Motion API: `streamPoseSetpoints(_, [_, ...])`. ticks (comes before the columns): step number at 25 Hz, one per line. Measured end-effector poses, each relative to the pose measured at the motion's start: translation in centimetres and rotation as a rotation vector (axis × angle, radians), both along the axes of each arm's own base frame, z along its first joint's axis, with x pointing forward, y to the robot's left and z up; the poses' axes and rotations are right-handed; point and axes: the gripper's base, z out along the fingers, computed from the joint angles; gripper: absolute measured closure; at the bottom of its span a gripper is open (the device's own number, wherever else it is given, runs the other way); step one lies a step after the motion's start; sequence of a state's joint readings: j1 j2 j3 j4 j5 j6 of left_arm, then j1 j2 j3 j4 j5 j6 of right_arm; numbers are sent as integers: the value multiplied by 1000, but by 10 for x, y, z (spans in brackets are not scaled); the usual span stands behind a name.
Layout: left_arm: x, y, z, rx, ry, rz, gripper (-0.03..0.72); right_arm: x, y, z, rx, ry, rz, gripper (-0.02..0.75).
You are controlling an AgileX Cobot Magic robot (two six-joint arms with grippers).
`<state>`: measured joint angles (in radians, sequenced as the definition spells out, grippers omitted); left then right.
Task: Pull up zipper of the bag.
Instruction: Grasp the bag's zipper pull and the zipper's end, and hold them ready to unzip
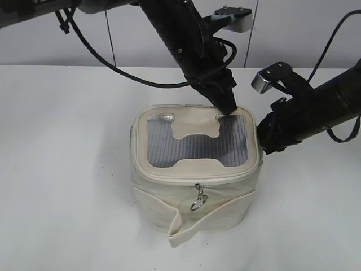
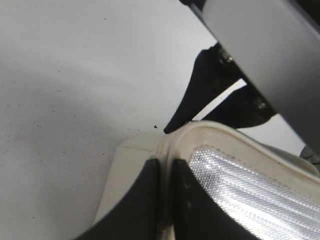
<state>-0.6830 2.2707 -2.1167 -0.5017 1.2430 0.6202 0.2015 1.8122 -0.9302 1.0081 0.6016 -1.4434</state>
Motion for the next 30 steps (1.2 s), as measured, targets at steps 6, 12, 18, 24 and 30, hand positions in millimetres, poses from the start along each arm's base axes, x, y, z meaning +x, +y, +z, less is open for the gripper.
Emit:
streamPoseSetpoints(6, [0,0,0,0,0,1,649,-3,-2,8,0,36,-67,733])
streamPoseSetpoints(12, [0,0,0,0,0,0,649,-13,-5,26,-17,78,-97,733])
streamPoseSetpoints(18, [0,0,0,0,3,-1,649,-21,-8,35,-36,128,-104,733])
streamPoseSetpoints(24, [-1,0,1,-1,7,-2,649,-30,-8,40,-36,201,-93,733])
streamPoseSetpoints(30, [-1,0,1,-1,8,-2,649,-40,-10,48,-55,260,-81,733])
